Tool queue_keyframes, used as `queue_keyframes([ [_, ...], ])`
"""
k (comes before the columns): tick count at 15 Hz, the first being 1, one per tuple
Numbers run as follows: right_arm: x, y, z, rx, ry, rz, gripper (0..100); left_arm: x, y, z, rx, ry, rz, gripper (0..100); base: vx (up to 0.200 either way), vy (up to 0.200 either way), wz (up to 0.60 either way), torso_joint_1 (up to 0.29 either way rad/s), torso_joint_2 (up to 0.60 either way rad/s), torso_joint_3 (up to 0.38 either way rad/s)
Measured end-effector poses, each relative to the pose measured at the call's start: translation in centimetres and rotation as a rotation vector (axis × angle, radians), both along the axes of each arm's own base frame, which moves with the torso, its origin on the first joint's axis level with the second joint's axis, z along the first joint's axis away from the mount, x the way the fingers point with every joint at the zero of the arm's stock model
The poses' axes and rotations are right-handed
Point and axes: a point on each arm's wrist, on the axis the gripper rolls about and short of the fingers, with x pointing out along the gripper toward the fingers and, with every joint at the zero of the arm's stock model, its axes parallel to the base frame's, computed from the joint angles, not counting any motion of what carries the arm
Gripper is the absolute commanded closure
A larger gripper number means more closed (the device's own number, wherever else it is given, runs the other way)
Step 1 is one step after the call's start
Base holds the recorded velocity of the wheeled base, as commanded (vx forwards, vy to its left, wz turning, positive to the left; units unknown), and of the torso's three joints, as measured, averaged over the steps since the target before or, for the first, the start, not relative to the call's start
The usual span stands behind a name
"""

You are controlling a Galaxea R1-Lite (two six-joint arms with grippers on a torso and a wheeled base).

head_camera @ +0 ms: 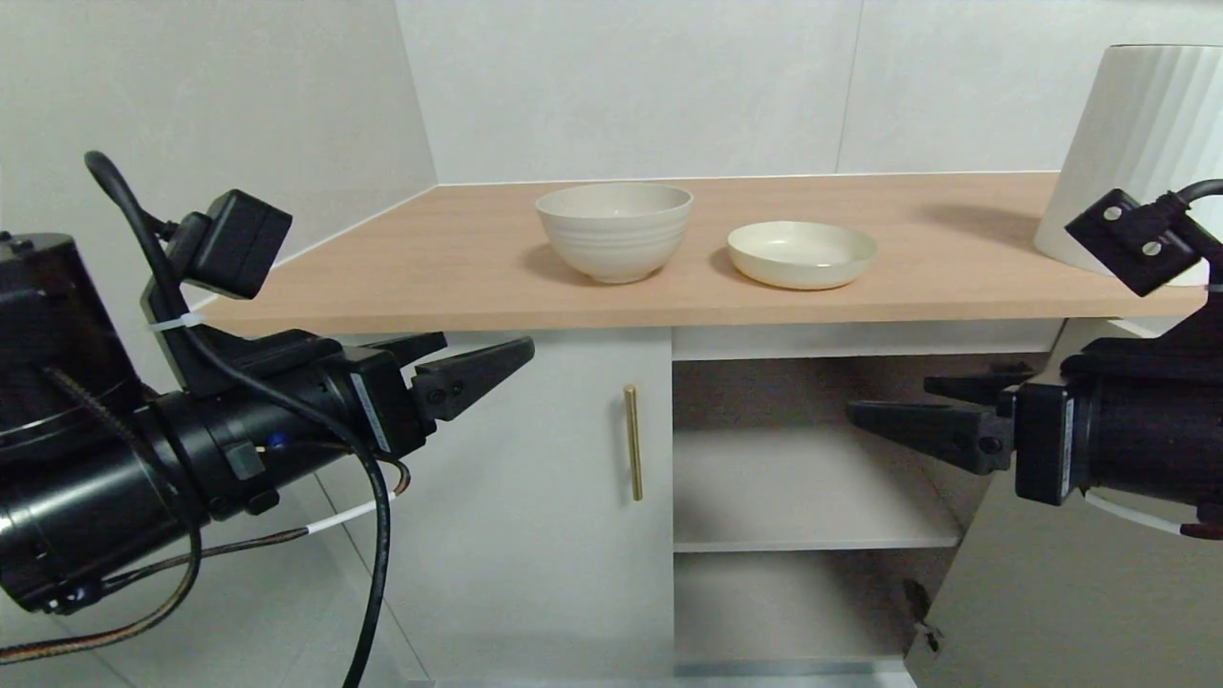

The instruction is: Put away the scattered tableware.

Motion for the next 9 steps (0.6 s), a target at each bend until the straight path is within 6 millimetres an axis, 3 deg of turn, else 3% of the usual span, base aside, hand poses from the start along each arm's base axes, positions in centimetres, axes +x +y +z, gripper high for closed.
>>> queue_keyframes([
  [2,-0.1,-0.1,0.1,0.003,-0.006,0.001,0,0.1,-0.1,0.0,0.0,0.001,-0.003,0,0.0,0.0,0.0,0.083,-0.22,-0.285],
  [9,0.0,0.0,-0.1,-0.001,-0.001,-0.001,0,1.1,-0.5,-0.5,0.011,0.022,-0.002,0,0.0,0.0,0.0,0.141,-0.49,-0.303],
])
